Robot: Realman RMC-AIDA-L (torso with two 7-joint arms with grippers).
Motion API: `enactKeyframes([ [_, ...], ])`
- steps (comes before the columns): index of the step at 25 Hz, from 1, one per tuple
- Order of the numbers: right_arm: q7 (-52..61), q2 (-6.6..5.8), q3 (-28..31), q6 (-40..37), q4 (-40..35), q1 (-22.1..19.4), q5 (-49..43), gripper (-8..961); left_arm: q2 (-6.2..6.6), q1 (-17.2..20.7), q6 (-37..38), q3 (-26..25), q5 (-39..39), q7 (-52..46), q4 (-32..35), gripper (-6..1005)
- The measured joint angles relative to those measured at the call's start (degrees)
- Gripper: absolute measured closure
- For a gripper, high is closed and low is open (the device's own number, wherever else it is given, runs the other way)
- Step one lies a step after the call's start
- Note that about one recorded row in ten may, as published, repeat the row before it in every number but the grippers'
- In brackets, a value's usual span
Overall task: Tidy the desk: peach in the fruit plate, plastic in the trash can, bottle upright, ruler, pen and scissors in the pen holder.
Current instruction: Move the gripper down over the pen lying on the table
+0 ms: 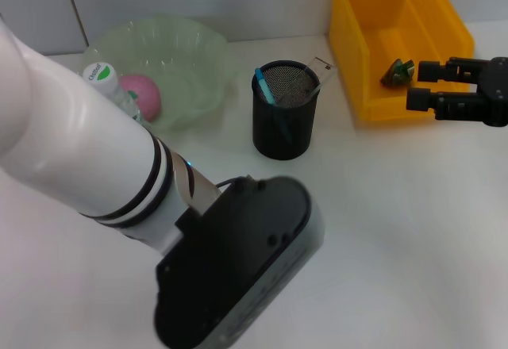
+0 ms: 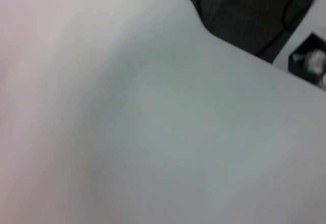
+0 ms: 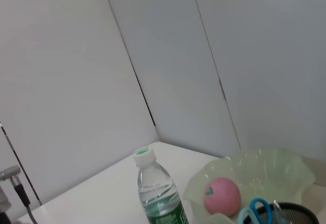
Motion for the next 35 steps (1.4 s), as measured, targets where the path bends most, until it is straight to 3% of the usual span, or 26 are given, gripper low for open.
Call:
enactKeyframes([
  [5, 0.11, -0.06, -0.1, 0.18, 0.61, 0.8, 0.01, 202, 1.79, -1.16, -2.41, 1.91, -3.13, 9.76, -1.35, 269],
  [8, 0.13, 0.26, -0.19, 0.31, 0.67, 0.74, 0.01, 202, 2.13, -1.52, -3.41, 2.7, -3.44, 12.11, -1.71, 268],
  [10, 0.24, 1.05, -0.02, 0.32, 0.5, -0.03, 0.12, 202, 3.41, -3.14, -5.26, 4.79, -5.48, 19.46, -3.77, 267],
  [12, 0.32, 1.4, 0.01, 0.28, 0.32, -0.41, 0.29, 202, 3.65, -3.54, -5.25, 4.9, -6.39, 20.11, -4.24, 266],
  [15, 0.49, 2.35, 0.06, -0.14, -0.12, -1.63, 1.44, 202, 5.39, -5.4, -5.19, 5.42, -11.93, 24.96, -6.78, 265],
  [21, 0.33, 3.2, -0.05, -0.16, -0.95, -2.63, 4.03, 202, 7.05, -6.87, -5.3, 5.71, -17.24, 33.74, -9.74, 266],
  [25, 0.5, 3.83, -0.05, -0.32, -1.85, -2.89, 4.29, 202, 7.54, -7.68, -5.48, 5.3, -20.92, 41.61, -13.34, 266],
  [35, 2.07, 3.9, -0.54, -0.44, -2.65, -2.63, 4.41, 202, 7.63, -9.61, -6.32, 4.15, -24.49, 58.92, -19.62, 268],
])
